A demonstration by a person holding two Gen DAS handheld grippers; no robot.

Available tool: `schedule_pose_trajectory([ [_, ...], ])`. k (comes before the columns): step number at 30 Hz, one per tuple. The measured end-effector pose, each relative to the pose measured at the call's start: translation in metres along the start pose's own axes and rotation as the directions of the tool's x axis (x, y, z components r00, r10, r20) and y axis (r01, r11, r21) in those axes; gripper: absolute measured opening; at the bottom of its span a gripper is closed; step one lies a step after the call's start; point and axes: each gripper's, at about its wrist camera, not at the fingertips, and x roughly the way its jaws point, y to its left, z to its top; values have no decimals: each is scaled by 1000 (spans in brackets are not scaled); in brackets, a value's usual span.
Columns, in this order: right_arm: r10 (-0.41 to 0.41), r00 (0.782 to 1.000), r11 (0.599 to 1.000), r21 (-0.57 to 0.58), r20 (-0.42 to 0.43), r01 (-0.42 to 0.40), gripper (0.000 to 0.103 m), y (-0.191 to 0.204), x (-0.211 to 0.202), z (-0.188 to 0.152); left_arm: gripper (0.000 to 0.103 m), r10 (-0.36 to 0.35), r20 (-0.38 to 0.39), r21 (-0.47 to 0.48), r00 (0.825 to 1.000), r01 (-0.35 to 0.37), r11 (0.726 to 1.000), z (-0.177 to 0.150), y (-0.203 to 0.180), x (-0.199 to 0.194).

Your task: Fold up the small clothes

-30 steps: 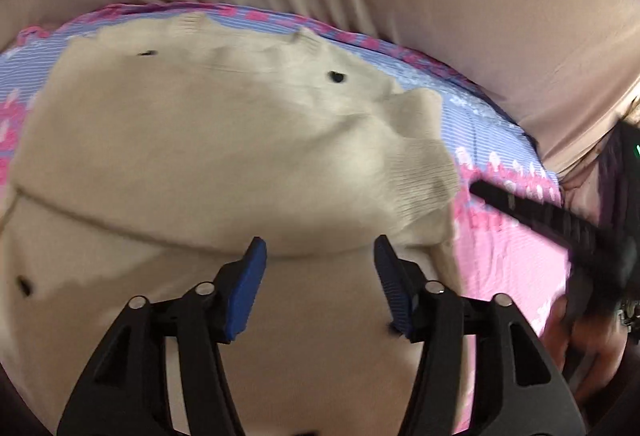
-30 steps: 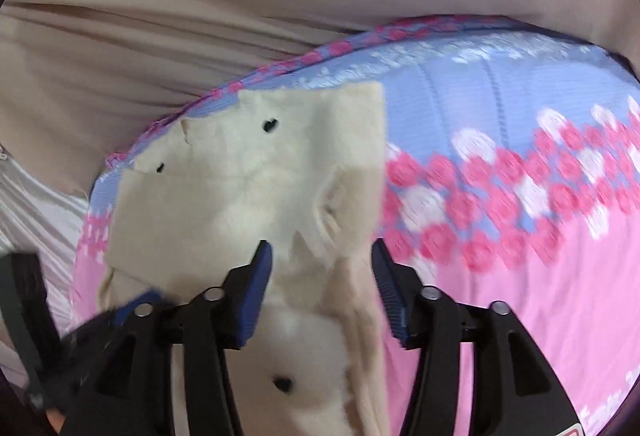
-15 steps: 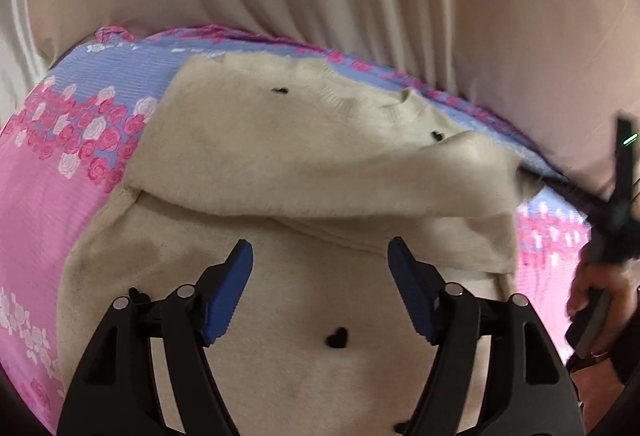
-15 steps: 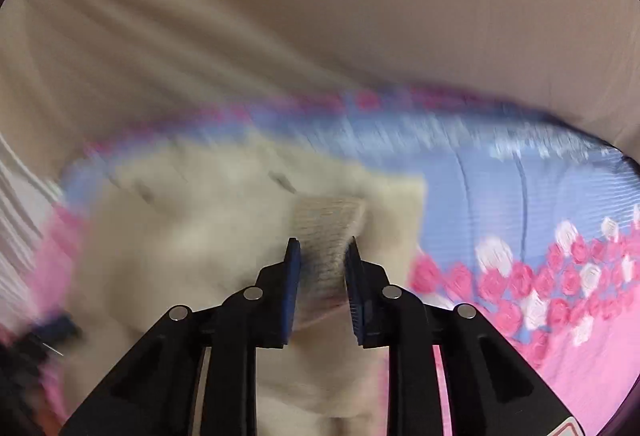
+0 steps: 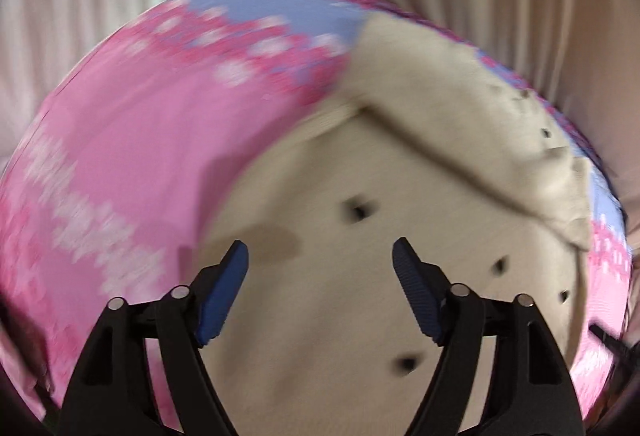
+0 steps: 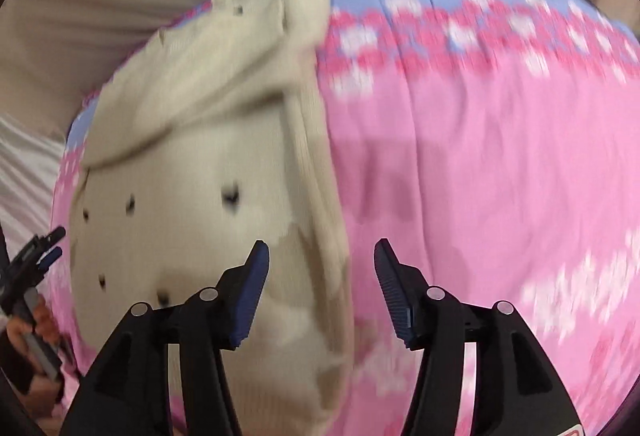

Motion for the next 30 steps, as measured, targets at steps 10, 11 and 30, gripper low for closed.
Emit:
schedule_pose_trajectory([
  [10,114,990,992,64,-79,-109,61,8,8,-106,75,-167,-129,-192,977,140,971,-73,71,-1],
  [11,106,992,993,60,-71,-101,61,11,9,-106,75,-164,-124,-176,979,141,974,-75,69,-1],
  [30,-46,995,998,-48,84,51,5,-33,-98,-122,5,-315,-215,-68,924,308,949,-120,54,-75],
])
